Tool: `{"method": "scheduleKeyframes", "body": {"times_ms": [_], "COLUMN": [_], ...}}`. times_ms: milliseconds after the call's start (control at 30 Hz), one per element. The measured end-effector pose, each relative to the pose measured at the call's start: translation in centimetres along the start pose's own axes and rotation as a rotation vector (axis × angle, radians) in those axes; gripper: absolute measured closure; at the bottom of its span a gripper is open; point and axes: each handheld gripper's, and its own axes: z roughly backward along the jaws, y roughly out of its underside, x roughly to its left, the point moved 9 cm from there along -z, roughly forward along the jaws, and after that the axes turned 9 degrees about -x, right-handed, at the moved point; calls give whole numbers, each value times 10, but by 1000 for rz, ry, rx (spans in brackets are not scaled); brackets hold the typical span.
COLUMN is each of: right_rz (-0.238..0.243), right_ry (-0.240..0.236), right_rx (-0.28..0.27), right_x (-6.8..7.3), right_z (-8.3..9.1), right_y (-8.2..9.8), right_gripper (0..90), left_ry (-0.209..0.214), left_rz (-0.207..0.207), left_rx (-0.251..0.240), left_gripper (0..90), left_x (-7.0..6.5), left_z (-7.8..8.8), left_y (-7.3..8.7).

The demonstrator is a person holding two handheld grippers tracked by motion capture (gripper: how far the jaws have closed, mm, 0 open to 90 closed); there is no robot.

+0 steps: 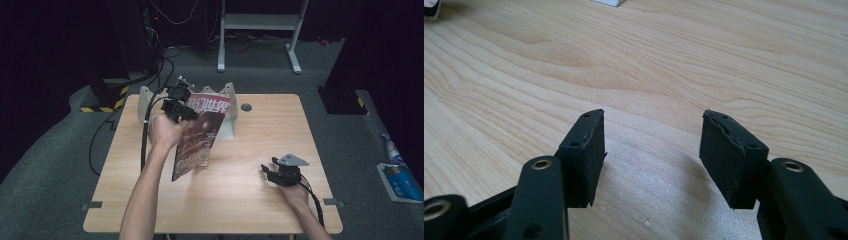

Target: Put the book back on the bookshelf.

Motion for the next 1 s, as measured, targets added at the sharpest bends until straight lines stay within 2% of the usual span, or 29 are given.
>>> {"method": "scheduleKeyframes", "body": {"times_ms": [533, 1000], "right_rz": [0, 6], "right_ry": [2, 10], "right_rx": [5, -1], "right_x": [1, 0], "right_z": [0, 1], "right_y": [0, 0], "right_gripper": [436, 443], "left_ry": [-47, -74], "left_rz": [58, 82], "left_rx": [-35, -76], "left_gripper": [823, 826], "left_x": [28, 41], "left_z": [9, 17], "left_y": [4, 9]}}
